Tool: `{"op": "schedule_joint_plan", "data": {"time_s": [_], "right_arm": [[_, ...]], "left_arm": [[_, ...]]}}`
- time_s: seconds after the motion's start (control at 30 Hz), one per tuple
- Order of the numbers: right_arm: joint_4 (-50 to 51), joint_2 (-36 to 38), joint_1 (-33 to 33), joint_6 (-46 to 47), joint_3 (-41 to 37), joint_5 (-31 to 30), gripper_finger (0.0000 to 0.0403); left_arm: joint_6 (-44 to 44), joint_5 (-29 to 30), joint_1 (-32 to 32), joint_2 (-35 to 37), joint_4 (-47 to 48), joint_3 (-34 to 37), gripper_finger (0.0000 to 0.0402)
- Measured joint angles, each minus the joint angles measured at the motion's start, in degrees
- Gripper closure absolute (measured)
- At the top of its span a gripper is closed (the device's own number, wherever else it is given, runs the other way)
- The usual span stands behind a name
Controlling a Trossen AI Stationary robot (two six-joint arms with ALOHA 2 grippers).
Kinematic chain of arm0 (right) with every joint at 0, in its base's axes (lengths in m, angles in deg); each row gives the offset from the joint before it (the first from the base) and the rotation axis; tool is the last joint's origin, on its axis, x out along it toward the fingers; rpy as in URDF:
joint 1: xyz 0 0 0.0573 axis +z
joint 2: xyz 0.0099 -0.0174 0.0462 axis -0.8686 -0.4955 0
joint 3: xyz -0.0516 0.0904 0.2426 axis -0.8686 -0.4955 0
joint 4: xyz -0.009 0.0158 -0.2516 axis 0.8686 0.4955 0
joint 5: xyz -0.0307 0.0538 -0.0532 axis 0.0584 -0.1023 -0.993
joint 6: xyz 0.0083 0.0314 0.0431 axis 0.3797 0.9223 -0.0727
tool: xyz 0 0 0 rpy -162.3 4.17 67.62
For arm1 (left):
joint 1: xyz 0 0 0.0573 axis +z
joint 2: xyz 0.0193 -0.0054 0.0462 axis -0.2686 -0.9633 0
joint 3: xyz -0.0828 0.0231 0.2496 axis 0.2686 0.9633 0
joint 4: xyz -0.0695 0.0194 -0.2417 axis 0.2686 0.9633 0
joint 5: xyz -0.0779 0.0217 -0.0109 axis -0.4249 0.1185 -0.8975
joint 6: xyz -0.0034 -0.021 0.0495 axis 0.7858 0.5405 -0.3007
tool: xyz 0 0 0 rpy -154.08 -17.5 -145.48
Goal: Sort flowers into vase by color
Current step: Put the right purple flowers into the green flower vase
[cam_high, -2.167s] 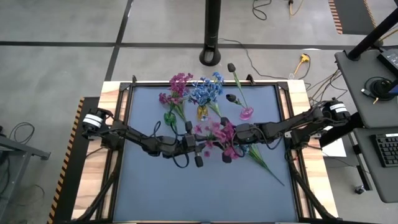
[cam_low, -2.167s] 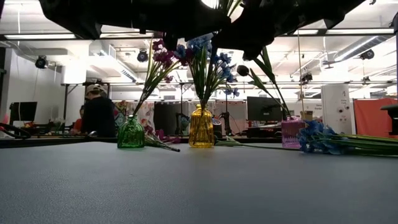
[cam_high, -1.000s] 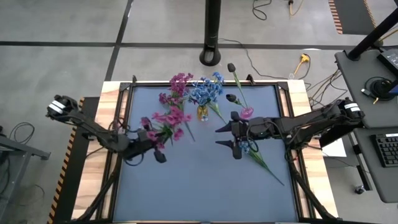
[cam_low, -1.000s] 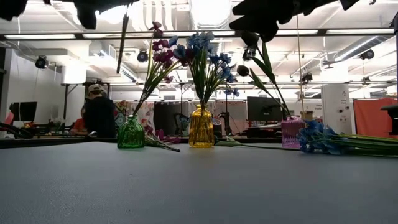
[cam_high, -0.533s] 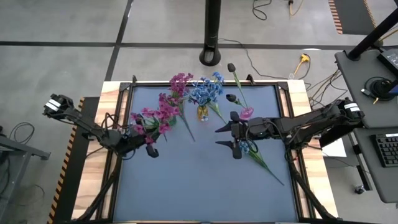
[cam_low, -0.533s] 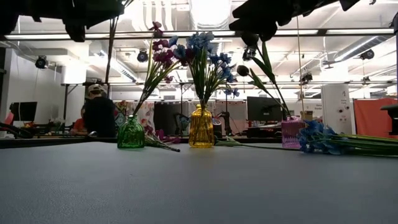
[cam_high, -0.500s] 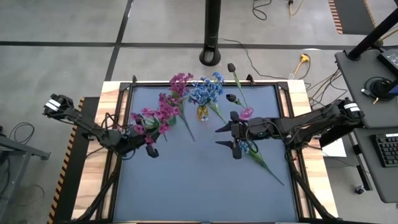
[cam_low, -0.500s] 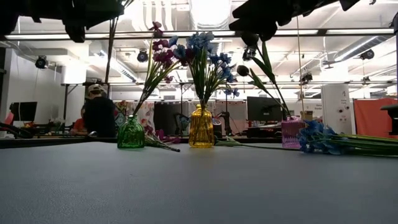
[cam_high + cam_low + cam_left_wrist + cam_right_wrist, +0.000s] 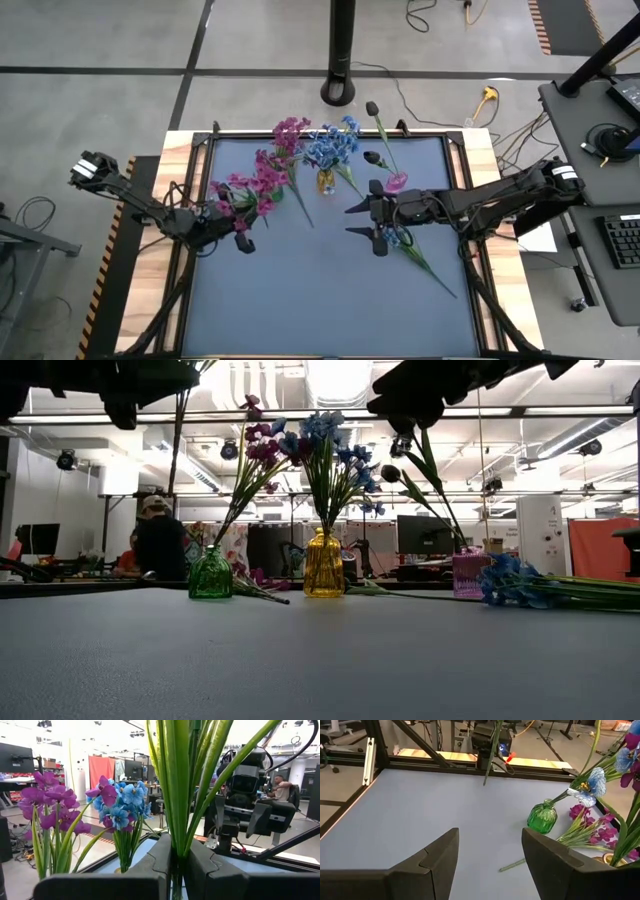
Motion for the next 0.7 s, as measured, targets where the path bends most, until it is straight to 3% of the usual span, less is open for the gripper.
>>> {"op": "schedule_joint_plan", "data": {"time_s": [0.27,0.53,0.7], "right_arm": [[-2.85,0.04,0.00,-8.08,4.98,0.02,0.0198],[4.10,0.04,0.00,-12.46,10.83,0.01,0.0200],[5.96,0.04,0.00,-12.05,12.35,0.02,0.0200]], "left_arm": [[-1.82,0.00,0.00,1.05,-0.12,0.00,0.0390],[-13.61,5.37,-0.07,7.04,-0.11,-0.02,0.0390],[-19.44,5.42,-0.08,12.58,-0.02,-0.02,0.0390]]}}
